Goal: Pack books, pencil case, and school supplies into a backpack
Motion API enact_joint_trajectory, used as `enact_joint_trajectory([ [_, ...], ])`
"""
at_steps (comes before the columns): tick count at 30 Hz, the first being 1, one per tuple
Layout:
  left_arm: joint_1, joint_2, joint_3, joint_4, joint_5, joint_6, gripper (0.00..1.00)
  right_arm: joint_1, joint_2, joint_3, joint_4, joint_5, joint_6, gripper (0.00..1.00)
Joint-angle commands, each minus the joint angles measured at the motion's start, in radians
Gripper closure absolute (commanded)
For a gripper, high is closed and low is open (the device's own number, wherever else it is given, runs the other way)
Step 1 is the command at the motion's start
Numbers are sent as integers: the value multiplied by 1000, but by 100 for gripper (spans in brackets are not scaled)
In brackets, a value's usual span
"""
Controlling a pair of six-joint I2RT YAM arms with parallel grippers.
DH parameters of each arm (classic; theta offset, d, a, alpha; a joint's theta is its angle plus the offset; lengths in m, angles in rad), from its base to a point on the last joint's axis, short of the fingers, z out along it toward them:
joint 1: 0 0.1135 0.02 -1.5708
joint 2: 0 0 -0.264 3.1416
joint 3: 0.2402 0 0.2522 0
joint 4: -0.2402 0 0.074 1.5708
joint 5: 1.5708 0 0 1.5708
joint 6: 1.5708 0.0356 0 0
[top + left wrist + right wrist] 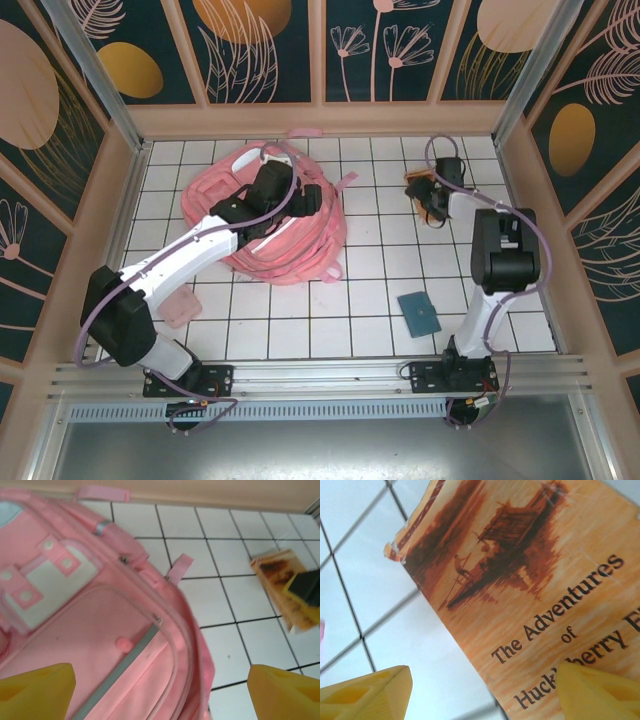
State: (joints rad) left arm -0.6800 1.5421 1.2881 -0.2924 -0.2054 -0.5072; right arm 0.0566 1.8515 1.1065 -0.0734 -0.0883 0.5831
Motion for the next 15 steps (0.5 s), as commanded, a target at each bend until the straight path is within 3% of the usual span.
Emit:
enact_joint_trajectory([
  [1,3,51,63,-16,63,47,11,81,-112,-175,-42,-50,132,22],
  [4,2,87,90,-8,107,41,11,146,-201,-274,-28,-63,179,22],
  [7,1,115,114,-7,132,27,11,154,-277,-258,-100,-11,124,22],
  [10,-1,137,129,10,177,4,12,98,-324,-206,-142,77,25,20],
  [15,-30,214,175,55,245,-58,17,-30,-245,-133,-186,74,-56,21],
])
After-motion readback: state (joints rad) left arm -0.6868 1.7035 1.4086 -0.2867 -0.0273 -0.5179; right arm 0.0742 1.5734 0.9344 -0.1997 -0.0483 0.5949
